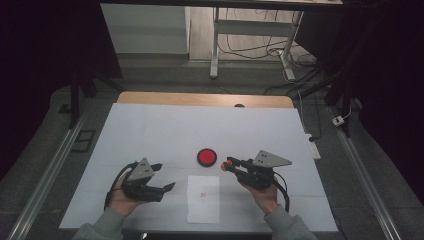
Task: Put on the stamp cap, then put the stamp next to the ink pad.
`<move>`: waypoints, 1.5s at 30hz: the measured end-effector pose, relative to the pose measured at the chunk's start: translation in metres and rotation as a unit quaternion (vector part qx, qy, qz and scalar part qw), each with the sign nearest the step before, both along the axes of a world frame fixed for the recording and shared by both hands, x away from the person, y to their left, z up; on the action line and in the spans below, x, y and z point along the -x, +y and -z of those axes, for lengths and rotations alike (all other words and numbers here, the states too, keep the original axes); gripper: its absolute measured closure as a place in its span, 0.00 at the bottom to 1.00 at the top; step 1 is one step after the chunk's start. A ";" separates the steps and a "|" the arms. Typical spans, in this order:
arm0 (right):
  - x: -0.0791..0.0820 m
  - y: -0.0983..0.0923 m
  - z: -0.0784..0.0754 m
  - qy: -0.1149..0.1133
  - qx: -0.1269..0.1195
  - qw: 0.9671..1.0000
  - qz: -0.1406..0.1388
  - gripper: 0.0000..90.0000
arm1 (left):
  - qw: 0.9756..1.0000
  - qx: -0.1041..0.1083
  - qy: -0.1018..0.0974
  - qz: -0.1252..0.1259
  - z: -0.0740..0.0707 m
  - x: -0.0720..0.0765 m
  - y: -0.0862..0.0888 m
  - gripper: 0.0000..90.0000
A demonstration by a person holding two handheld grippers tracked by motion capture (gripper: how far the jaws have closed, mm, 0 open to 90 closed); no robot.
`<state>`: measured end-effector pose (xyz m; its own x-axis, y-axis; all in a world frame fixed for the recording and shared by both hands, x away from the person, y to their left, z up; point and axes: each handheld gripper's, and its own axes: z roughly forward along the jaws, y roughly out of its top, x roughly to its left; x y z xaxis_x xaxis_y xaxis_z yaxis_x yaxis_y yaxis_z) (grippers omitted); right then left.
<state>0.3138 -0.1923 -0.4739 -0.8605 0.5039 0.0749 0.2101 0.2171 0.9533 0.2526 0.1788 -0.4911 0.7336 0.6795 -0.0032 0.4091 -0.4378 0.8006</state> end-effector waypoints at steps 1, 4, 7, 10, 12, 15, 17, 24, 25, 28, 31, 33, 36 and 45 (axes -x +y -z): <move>0.000 0.000 0.000 0.000 0.001 1.000 0.001 0.80 | 1.000 0.002 0.001 -0.005 0.001 0.002 0.004 0.25; -0.001 -0.001 0.000 -0.001 0.003 1.000 0.003 0.80 | 1.000 0.006 0.003 -0.018 0.005 0.006 0.016 0.25; -0.001 -0.002 0.000 -0.002 0.004 1.000 0.004 0.80 | 1.000 0.008 0.005 -0.027 0.007 0.009 0.024 0.25; -0.002 -0.003 0.000 -0.001 0.005 1.000 0.007 0.80 | 0.999 0.009 0.006 -0.032 0.009 0.012 0.030 0.25; -0.002 -0.004 0.000 -0.001 0.005 1.000 0.008 0.80 | 0.999 0.011 0.006 -0.034 0.009 0.013 0.033 0.25; -0.003 -0.004 0.000 -0.002 0.005 1.000 0.009 0.80 | 0.999 0.014 0.007 -0.037 0.011 0.014 0.037 0.25; -0.003 -0.005 0.000 -0.002 0.005 1.000 0.011 0.80 | 0.999 0.014 0.008 -0.038 0.012 0.014 0.038 0.25; -0.003 -0.005 0.000 -0.003 0.006 1.000 0.012 0.80 | 0.999 0.018 0.009 -0.041 0.014 0.012 0.039 0.25; -0.003 -0.005 0.000 -0.004 0.008 1.000 0.013 0.80 | 0.999 0.018 0.009 -0.042 0.014 0.011 0.039 0.25; -0.004 -0.005 0.000 -0.005 0.011 1.000 0.012 0.80 | 0.999 0.018 0.010 -0.042 0.014 0.011 0.040 0.25; -0.005 -0.005 0.001 -0.004 0.012 1.000 0.013 0.80 | 0.999 0.018 0.010 -0.042 0.014 0.010 0.040 0.25; -0.005 -0.005 0.001 -0.004 0.014 1.000 0.014 0.80 | 0.999 0.018 0.009 -0.041 0.014 0.010 0.039 0.25; -0.006 -0.005 0.001 -0.005 0.017 1.000 0.018 0.80 | 0.999 0.016 0.007 -0.041 0.015 0.010 0.039 0.26; -0.016 -0.003 0.009 0.004 0.036 0.999 0.034 0.80 | 0.999 0.015 0.011 -0.040 0.016 0.009 0.037 0.26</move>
